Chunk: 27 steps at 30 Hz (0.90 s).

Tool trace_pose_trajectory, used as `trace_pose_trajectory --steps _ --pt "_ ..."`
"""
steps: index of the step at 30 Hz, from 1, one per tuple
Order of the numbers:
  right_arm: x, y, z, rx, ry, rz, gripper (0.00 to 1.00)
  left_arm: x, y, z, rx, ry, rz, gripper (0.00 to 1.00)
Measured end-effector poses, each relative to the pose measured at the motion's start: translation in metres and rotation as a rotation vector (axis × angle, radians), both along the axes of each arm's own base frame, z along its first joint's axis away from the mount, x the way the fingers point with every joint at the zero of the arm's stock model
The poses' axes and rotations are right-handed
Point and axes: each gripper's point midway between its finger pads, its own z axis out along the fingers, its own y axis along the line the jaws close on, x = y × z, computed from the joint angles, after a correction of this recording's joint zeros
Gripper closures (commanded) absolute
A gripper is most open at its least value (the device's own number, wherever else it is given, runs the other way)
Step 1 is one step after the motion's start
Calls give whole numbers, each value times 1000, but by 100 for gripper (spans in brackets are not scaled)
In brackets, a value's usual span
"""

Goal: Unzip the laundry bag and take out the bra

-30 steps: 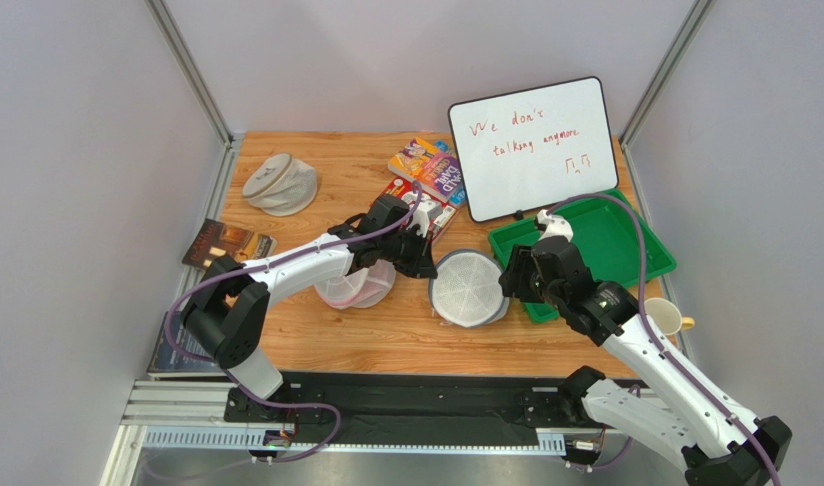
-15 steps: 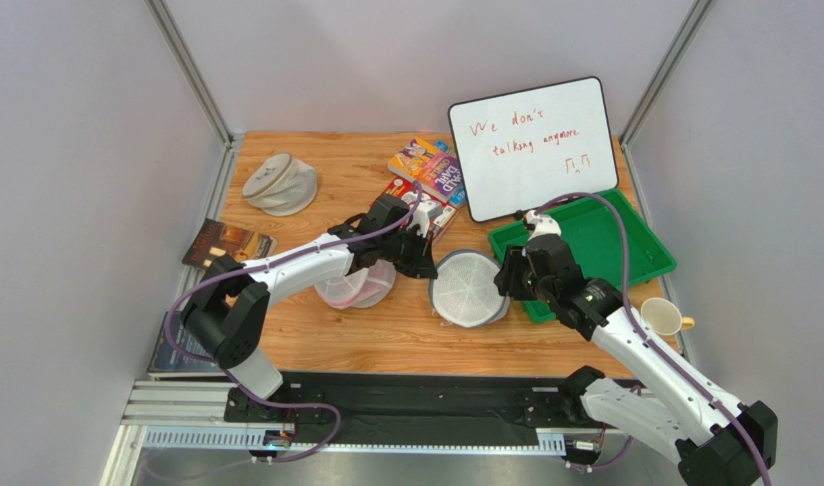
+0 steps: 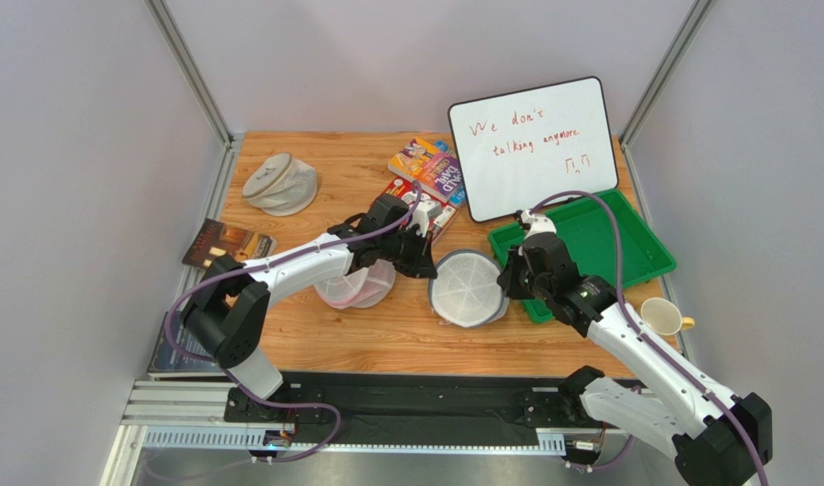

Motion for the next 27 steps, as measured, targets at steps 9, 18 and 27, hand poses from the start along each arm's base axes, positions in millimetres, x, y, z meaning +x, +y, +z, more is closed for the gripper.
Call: trace_pose_trajectory --steps 9,18,27 --pt "-5 4 8 31 -9 27 100 -2 -1 1 -10 20 7 45" --pt "-13 12 31 67 -41 84 99 -3 0 40 -75 -37 20 34" --pt "-23 20 30 59 -32 139 86 17 -13 69 -122 -100 46 34"
